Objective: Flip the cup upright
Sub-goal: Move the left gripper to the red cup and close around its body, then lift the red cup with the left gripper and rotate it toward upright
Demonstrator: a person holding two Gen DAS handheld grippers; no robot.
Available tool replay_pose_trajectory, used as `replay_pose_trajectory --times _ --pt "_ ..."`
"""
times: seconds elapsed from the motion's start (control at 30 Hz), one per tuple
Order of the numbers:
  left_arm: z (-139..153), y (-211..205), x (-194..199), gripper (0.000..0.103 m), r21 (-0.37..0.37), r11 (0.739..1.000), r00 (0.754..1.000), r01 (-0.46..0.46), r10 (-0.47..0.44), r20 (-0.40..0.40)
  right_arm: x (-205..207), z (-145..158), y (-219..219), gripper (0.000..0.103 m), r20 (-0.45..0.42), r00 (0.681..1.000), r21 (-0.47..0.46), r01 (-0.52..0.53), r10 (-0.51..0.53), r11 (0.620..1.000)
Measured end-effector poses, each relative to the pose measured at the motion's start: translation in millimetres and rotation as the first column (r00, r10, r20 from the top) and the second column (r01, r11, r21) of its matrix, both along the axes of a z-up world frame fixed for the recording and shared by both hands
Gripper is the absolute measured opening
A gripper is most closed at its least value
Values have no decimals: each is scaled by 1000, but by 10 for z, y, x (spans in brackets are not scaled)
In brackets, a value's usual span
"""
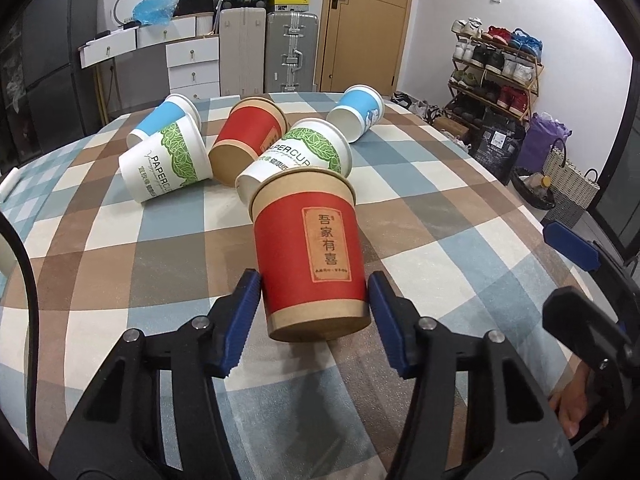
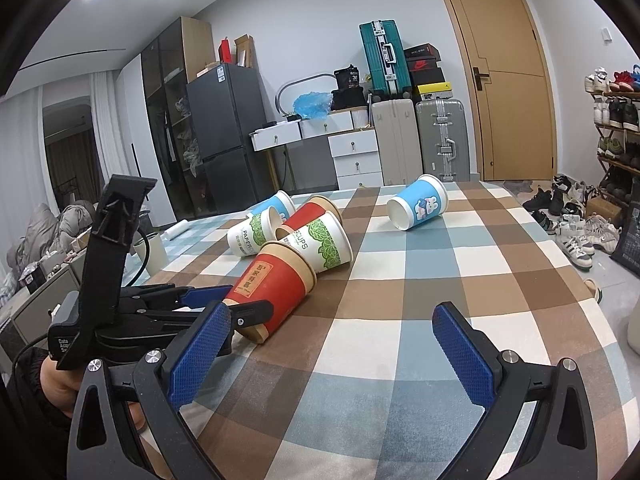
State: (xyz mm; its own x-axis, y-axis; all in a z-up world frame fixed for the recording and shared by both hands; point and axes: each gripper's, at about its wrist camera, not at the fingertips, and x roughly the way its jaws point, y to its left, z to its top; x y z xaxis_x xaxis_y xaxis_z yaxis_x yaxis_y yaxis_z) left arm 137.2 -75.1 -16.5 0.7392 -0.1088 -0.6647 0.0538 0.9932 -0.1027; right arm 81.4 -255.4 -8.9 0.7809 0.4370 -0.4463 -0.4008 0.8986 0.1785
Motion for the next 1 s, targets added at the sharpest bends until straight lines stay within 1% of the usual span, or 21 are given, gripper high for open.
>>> replay_pose_trajectory --times 0.2,0.37,0.67,0.83,0.9,0.93,0.97,1.0 --pt "51 46 -152 52 -20 1000 1000 -19 20 24 -36 9 25 103 15 1000 -9 -13 13 1000" --pt "135 106 -321 48 -31 999 998 -38 40 57 -79 28 75 103 28 999 -18 -27 27 999" --pt "234 227 -648 47 -49 997 992 -63 68 105 -157 43 162 103 48 997 -31 -51 52 998" --pt "259 270 -774 47 -47 997 991 -64 69 117 -183 46 181 103 50 997 -36 -56 58 998" --pt "220 274 -771 47 -40 997 993 -64 67 97 -190 44 181 103 48 997 -35 -56 58 998" --pt "195 270 -766 35 -39 997 994 -62 65 88 -192 43 181 103 48 997 -36 -56 58 998" --pt "158 263 -743 32 -34 998 996 -57 59 65 -190 44 179 103 48 997 -36 -56 58 998" --pt "138 262 -732 33 -37 998 997 -52 54 60 -189 44 177 103 48 997 -35 -56 58 998"
